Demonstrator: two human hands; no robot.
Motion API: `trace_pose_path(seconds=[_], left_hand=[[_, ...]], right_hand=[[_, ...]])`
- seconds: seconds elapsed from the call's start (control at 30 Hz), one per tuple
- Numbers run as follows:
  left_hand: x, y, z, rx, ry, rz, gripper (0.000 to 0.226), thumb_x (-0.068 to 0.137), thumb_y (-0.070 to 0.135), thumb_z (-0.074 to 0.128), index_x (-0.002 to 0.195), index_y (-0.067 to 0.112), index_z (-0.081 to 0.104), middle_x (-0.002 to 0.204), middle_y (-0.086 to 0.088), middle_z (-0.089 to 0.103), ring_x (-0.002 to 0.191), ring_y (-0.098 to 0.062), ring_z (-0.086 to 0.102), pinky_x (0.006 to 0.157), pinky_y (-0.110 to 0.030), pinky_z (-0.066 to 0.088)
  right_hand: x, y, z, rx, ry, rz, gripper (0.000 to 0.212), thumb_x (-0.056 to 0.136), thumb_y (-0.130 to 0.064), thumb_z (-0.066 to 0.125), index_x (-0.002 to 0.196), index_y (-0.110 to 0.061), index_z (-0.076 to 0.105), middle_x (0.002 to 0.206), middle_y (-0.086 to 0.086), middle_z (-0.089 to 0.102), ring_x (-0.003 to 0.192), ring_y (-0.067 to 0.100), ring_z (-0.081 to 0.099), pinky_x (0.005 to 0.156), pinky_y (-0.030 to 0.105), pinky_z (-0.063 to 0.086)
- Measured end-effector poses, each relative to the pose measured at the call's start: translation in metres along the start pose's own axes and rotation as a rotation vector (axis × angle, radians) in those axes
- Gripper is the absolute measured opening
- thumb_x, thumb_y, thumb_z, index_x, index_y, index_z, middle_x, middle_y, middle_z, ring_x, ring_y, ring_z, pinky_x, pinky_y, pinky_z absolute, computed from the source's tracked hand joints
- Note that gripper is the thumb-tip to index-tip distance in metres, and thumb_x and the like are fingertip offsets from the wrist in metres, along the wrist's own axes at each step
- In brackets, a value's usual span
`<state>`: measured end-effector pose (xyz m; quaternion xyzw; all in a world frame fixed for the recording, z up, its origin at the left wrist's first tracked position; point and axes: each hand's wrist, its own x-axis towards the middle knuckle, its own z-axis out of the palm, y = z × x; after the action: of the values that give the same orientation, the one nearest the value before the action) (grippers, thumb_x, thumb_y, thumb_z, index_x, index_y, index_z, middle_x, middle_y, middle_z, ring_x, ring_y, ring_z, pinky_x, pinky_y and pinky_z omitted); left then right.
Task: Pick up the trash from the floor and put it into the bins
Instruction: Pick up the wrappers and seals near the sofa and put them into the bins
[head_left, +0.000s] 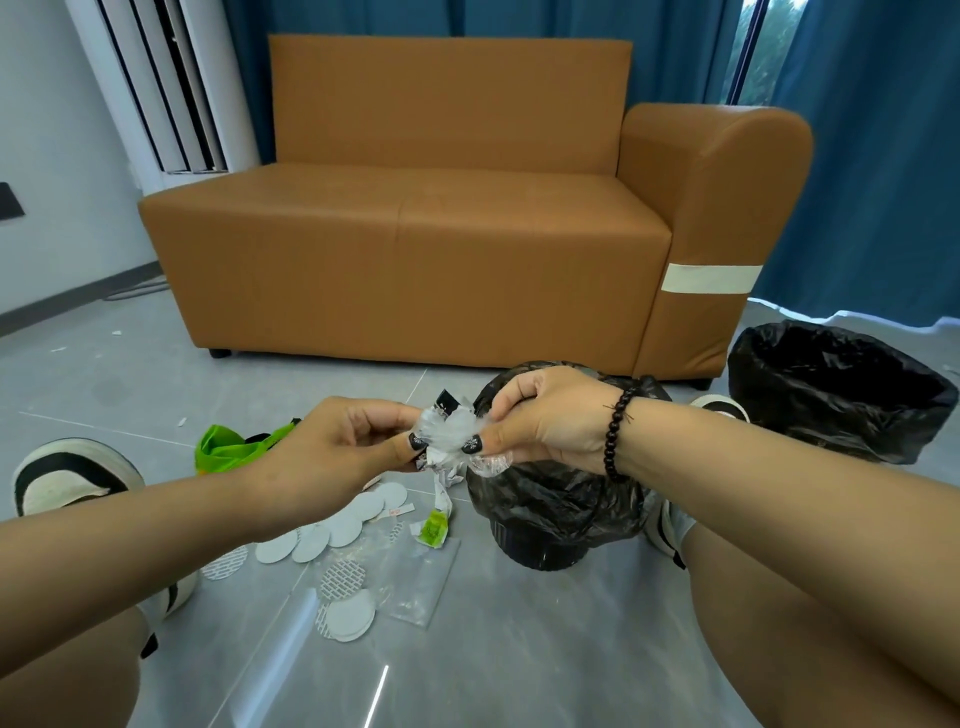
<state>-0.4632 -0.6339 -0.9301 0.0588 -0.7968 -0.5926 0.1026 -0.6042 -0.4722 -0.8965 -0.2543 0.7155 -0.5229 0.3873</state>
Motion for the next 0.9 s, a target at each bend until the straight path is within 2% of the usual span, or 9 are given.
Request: trace_pose_path(seconds=[0.13, 0.17, 0.27, 0.4, 0.47, 0.6, 0.67, 0.73, 0.9], left_hand=[[-0.002, 0.002, -0.011, 0.161, -0.068, 0.079, 0.048, 0.074, 0.063, 0.066, 0.101, 0.024, 0.074, 0.096, -0.015, 0.068, 0.083, -0.035, 0.059, 0.081, -0.057, 0.045], [-0.003, 0.004, -0.013, 0.272, -0.101, 0.129, 0.040, 0.079, 0.059, 0.062, 0.099, 0.026, 0.074, 0.091, -0.010, 0.067, 0.080, -0.036, 0.059, 0.077, -0.051, 0.047], [-0.003, 0.011, -0.018, 0.782, -0.231, 0.408, 0.024, 0.090, 0.038, 0.047, 0.093, 0.029, 0.069, 0.080, 0.012, 0.059, 0.074, -0.007, 0.056, 0.067, -0.021, 0.046], [-0.001, 0.010, -0.006, 1.284, -0.312, 0.555, 0.025, 0.082, 0.024, 0.041, 0.070, 0.023, 0.063, 0.066, 0.009, 0.050, 0.064, -0.009, 0.050, 0.051, -0.025, 0.044], [0.000, 0.003, 0.002, 1.379, -0.285, 0.499, 0.018, 0.077, 0.020, 0.047, 0.067, 0.022, 0.062, 0.065, 0.007, 0.051, 0.063, -0.016, 0.055, 0.049, -0.031, 0.047], [0.001, -0.007, 0.004, 1.342, -0.127, 0.398, 0.020, 0.079, 0.025, 0.046, 0.068, 0.020, 0.062, 0.063, 0.006, 0.049, 0.062, -0.021, 0.056, 0.054, -0.038, 0.051], [0.000, -0.006, 0.004, 1.224, 0.002, 0.406, 0.021, 0.079, 0.031, 0.049, 0.065, 0.023, 0.063, 0.056, 0.010, 0.048, 0.053, -0.015, 0.052, 0.050, -0.033, 0.048], [-0.002, -0.001, 0.005, 1.055, 0.129, 0.278, 0.005, 0.080, 0.032, 0.062, 0.076, 0.028, 0.061, 0.056, 0.013, 0.054, 0.054, -0.006, 0.053, 0.056, -0.027, 0.046], [-0.003, 0.006, 0.006, 0.632, 0.203, 0.006, 0.037, 0.078, 0.023, 0.075, 0.100, 0.037, 0.049, 0.070, 0.012, 0.070, 0.061, -0.003, 0.061, 0.056, -0.012, 0.043]], right_hand=[[0.001, 0.005, 0.007, -0.115, -0.023, -0.059, 0.021, 0.071, 0.012, 0.073, 0.069, -0.005, 0.062, 0.056, 0.001, 0.065, 0.051, 0.007, 0.064, 0.049, 0.015, 0.052], [0.001, 0.006, 0.008, -0.148, -0.035, -0.071, 0.019, 0.071, 0.012, 0.073, 0.069, -0.004, 0.064, 0.052, -0.001, 0.064, 0.049, 0.007, 0.063, 0.050, 0.015, 0.052], [0.002, 0.012, 0.014, -0.222, -0.015, -0.088, 0.013, 0.071, 0.009, 0.075, 0.072, -0.003, 0.069, 0.052, 0.000, 0.063, 0.050, 0.010, 0.062, 0.052, 0.017, 0.052], [0.005, 0.022, 0.024, -0.224, 0.090, -0.081, 0.016, 0.072, 0.008, 0.073, 0.070, -0.008, 0.070, 0.063, 0.007, 0.065, 0.055, 0.017, 0.059, 0.057, 0.025, 0.056], [0.005, 0.026, 0.033, -0.134, 0.144, -0.072, 0.017, 0.073, 0.009, 0.070, 0.071, -0.008, 0.068, 0.069, 0.012, 0.064, 0.054, 0.019, 0.058, 0.061, 0.031, 0.058], [0.004, 0.030, 0.041, -0.001, 0.180, -0.123, 0.016, 0.079, 0.007, 0.064, 0.081, -0.007, 0.070, 0.083, 0.013, 0.067, 0.068, 0.017, 0.063, 0.066, 0.029, 0.060], [0.003, 0.031, 0.040, -0.034, 0.161, -0.220, 0.018, 0.078, 0.006, 0.065, 0.090, -0.006, 0.071, 0.089, 0.012, 0.070, 0.077, 0.018, 0.066, 0.075, 0.029, 0.059], [0.001, 0.031, 0.037, -0.129, 0.152, -0.323, 0.024, 0.075, 0.003, 0.072, 0.095, -0.010, 0.070, 0.094, 0.005, 0.071, 0.089, 0.018, 0.068, 0.083, 0.028, 0.057], [-0.002, 0.033, 0.031, -0.255, 0.174, -0.468, 0.036, 0.069, -0.005, 0.081, 0.095, -0.025, 0.067, 0.100, -0.005, 0.071, 0.096, 0.011, 0.066, 0.089, 0.030, 0.054]])
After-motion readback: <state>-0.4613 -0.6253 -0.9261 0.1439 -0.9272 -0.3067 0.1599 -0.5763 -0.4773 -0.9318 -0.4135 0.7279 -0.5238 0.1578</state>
